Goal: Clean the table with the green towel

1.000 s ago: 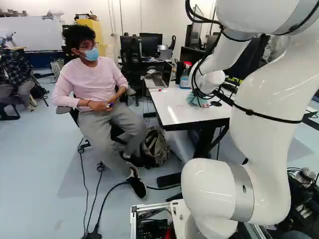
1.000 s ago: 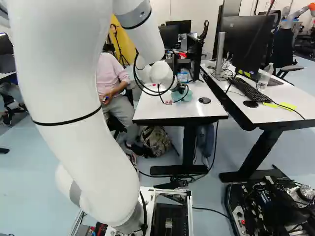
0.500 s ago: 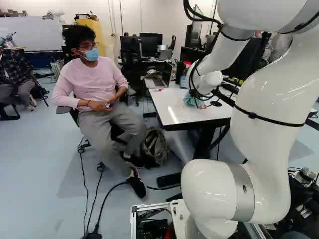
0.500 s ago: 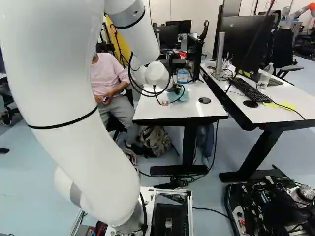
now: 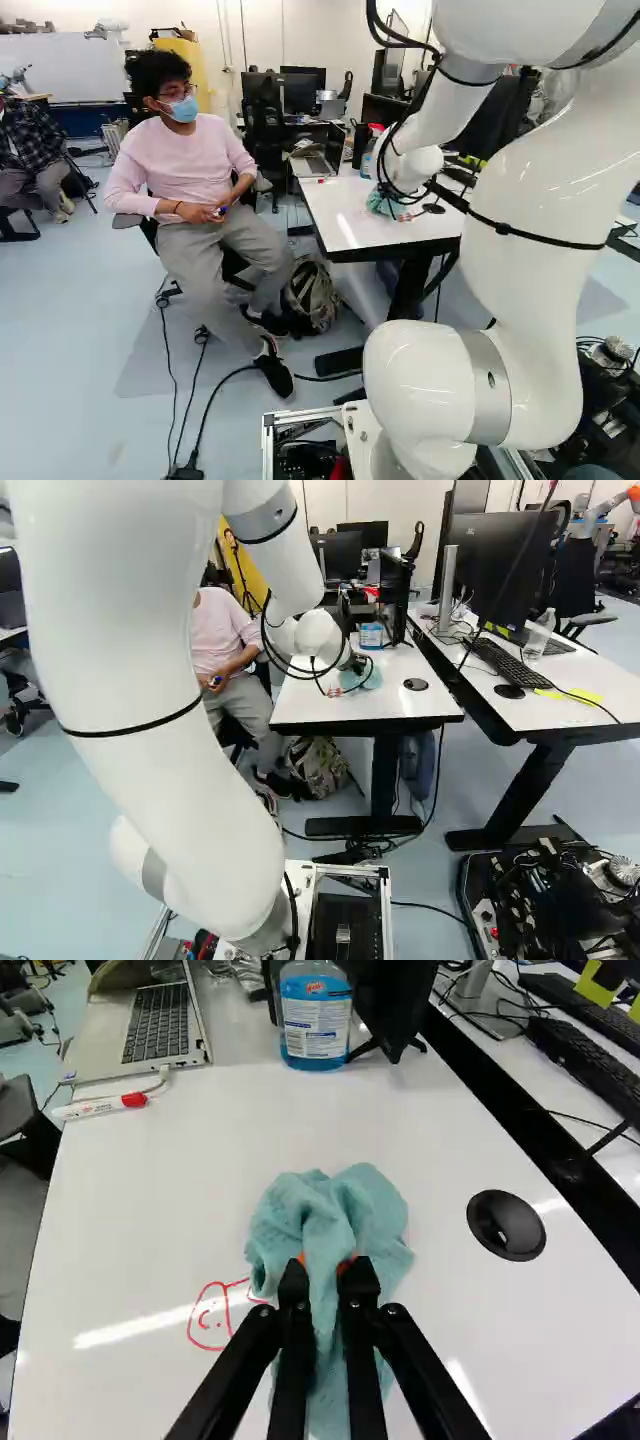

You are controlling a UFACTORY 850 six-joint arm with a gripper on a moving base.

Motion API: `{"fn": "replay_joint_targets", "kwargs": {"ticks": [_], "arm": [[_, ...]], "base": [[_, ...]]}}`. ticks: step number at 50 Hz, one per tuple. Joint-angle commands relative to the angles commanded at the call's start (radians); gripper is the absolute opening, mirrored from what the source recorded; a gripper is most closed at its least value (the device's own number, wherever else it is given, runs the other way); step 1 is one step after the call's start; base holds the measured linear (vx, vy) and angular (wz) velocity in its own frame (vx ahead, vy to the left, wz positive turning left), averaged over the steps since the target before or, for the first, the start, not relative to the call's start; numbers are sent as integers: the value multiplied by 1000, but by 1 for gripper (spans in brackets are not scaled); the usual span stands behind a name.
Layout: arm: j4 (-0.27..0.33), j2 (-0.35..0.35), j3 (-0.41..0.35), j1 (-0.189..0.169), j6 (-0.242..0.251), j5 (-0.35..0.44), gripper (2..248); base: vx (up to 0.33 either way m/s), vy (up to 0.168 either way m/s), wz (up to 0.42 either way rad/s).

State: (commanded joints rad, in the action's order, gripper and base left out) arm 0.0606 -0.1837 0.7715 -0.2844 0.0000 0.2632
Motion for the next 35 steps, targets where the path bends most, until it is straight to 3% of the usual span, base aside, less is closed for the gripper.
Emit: {"fn": "replay_joint_targets", "kwargs": {"ticks": [35], "arm": [[0,-33,7,0,0,19,37]], "base": [[0,0,0]]}}
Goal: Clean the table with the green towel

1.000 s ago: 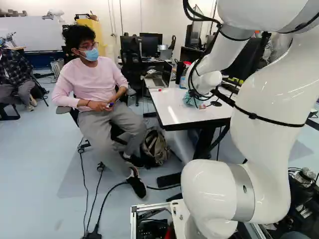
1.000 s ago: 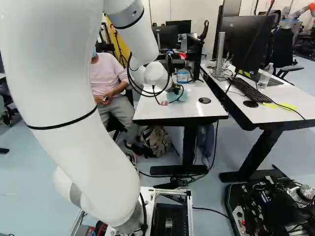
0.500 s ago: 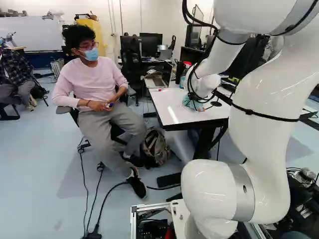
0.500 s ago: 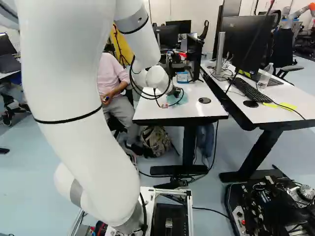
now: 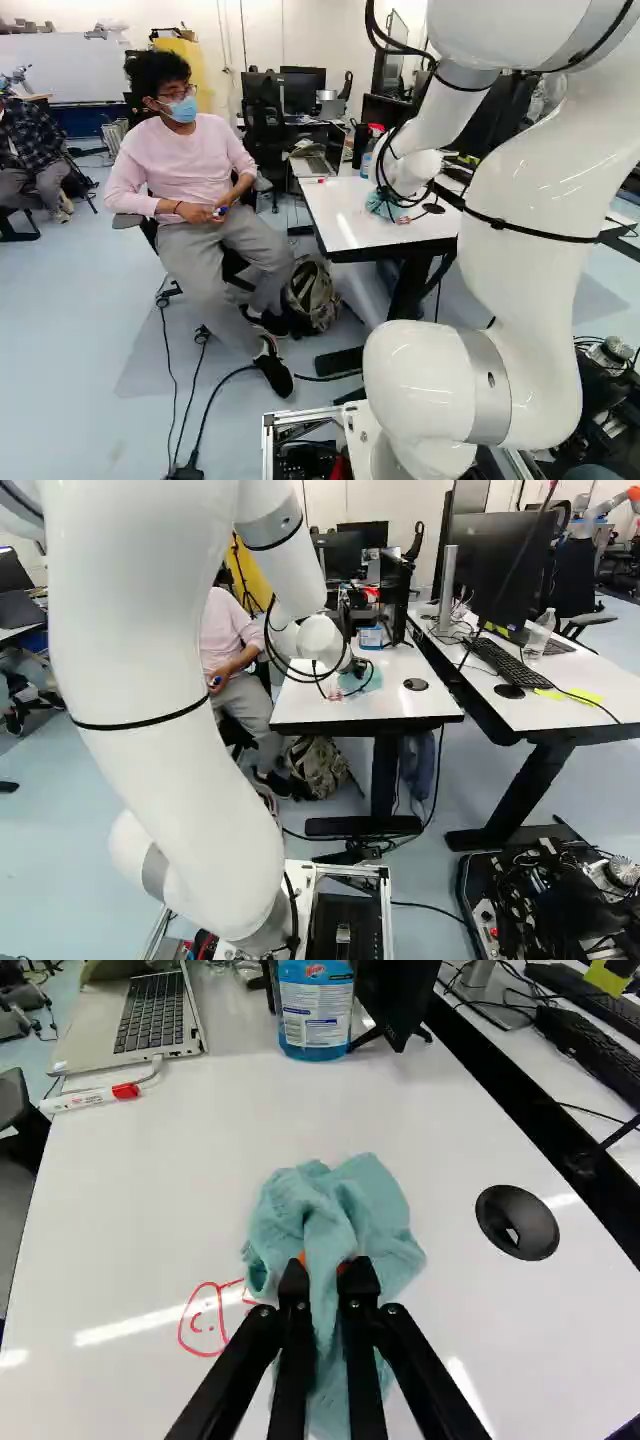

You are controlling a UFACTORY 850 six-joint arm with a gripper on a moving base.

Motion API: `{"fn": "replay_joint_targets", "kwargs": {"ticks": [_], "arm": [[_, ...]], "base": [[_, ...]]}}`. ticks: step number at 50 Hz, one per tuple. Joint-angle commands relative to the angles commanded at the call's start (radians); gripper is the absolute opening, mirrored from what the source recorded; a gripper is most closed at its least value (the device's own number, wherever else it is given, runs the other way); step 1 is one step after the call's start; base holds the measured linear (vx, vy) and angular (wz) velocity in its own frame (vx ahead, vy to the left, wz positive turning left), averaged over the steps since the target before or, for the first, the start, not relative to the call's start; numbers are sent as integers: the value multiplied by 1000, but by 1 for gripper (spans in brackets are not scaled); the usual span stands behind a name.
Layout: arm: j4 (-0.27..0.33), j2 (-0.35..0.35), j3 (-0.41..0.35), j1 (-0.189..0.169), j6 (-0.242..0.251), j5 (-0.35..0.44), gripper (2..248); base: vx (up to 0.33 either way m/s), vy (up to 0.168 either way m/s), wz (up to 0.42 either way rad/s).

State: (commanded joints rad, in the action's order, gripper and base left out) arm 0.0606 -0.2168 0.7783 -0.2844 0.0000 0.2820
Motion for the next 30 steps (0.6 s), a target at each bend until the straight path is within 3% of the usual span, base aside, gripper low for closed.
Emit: {"fn": "replay_joint_targets", "kwargs": {"ticks": [30], "arm": [[0,0,0,0,0,-11,37]], "base": [[0,0,0]]}}
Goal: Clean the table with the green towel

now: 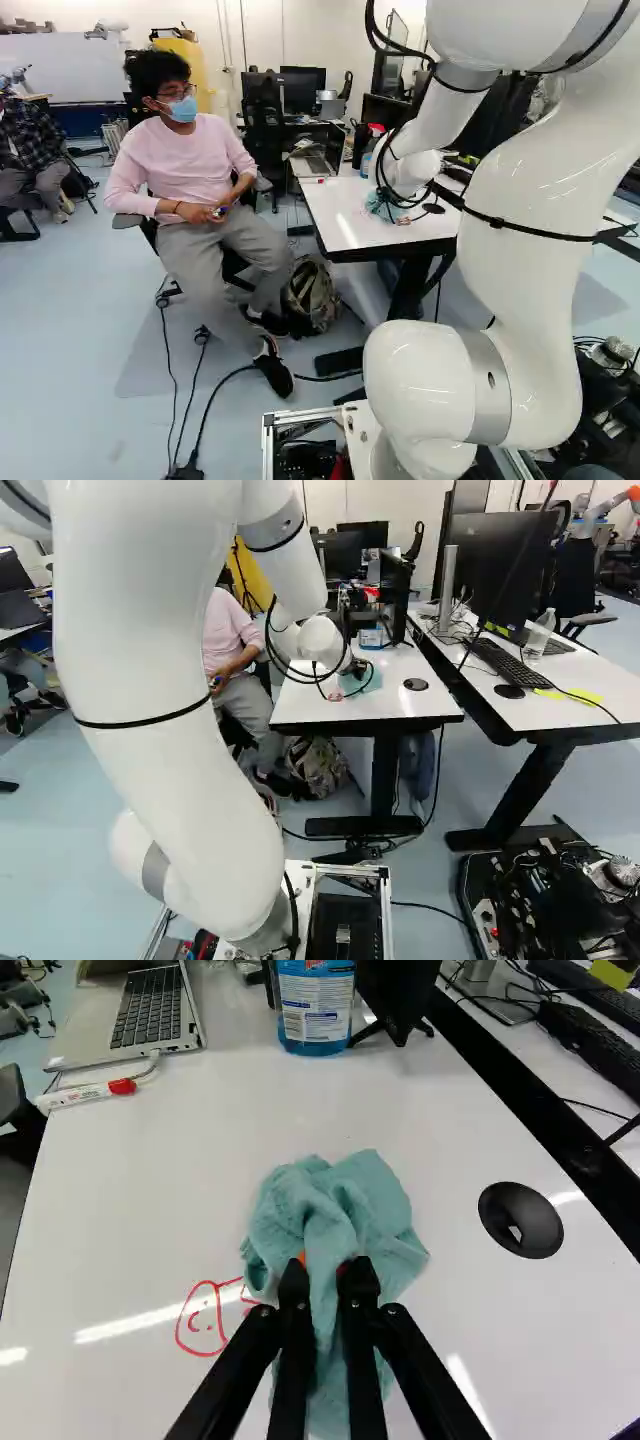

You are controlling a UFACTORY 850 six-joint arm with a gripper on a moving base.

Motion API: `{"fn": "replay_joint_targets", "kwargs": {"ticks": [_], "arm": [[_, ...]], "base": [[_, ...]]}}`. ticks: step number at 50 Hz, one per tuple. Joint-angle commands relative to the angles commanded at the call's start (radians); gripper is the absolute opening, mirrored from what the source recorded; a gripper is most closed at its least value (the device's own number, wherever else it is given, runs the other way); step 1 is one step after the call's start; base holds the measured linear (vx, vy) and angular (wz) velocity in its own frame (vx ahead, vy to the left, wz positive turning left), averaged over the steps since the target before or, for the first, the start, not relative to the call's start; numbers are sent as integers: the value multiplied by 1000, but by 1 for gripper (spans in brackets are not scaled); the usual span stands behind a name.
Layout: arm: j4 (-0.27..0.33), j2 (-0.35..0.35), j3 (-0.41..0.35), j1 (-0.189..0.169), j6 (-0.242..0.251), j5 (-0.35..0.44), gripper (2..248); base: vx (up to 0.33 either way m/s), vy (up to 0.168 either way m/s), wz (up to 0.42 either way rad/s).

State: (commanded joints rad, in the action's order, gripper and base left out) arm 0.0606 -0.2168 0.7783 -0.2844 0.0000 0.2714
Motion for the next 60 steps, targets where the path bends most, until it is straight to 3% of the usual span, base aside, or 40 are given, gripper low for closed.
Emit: {"fn": "replay_joint_targets", "kwargs": {"ticks": [60], "arm": [[0,-1,1,0,0,-53,37]], "base": [[0,0,0]]}}
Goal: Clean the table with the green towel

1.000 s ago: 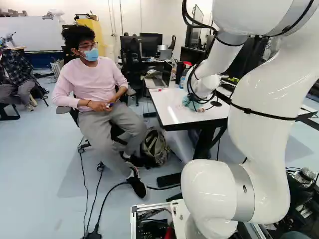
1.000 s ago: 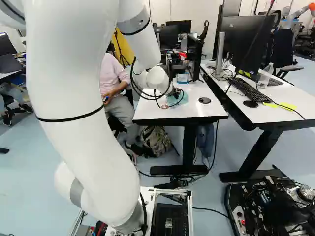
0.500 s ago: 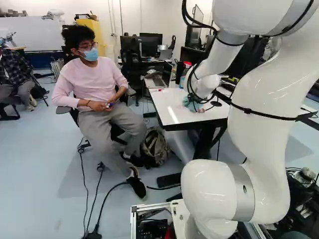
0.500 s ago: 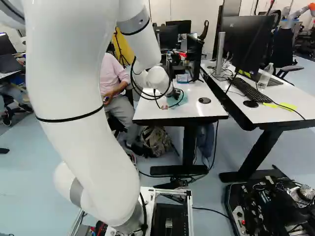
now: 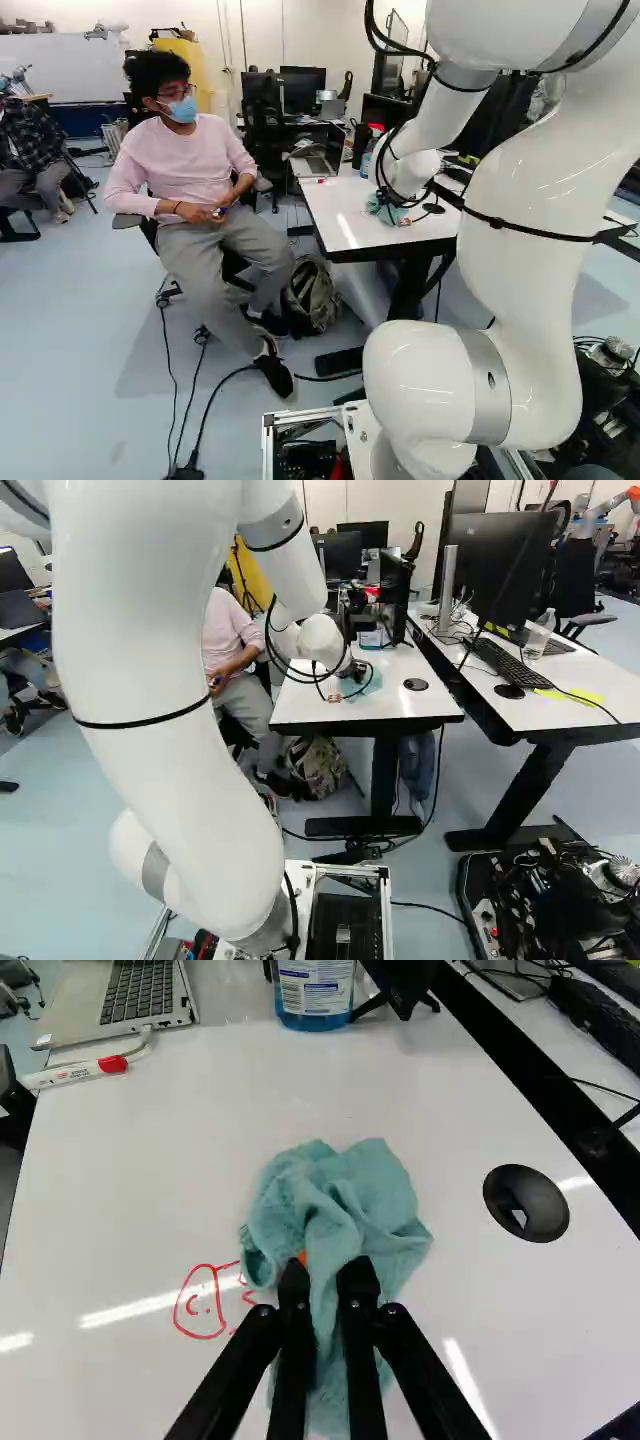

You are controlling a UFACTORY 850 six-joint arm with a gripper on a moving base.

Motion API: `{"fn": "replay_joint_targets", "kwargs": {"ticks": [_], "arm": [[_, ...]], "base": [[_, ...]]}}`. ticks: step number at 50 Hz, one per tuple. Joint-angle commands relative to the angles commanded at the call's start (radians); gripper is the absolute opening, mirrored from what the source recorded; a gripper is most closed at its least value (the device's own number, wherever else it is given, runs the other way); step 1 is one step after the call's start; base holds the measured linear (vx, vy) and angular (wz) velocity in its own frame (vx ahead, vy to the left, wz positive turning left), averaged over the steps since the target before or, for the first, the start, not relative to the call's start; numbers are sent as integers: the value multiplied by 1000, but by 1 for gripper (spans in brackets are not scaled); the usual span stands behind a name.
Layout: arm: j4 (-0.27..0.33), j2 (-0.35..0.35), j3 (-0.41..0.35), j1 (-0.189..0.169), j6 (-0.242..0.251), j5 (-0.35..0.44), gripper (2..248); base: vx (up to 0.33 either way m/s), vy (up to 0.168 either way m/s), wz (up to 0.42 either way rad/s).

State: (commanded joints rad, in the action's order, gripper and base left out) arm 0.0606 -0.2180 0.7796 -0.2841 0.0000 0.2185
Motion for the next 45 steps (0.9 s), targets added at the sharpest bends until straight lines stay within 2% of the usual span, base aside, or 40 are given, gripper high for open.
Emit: {"fn": "replay_joint_targets", "kwargs": {"ticks": [27,45], "arm": [[0,-5,6,3,0,0,37],[0,-49,58,43,0,0,37]], "base": [[0,0,0],[0,0,0]]}}
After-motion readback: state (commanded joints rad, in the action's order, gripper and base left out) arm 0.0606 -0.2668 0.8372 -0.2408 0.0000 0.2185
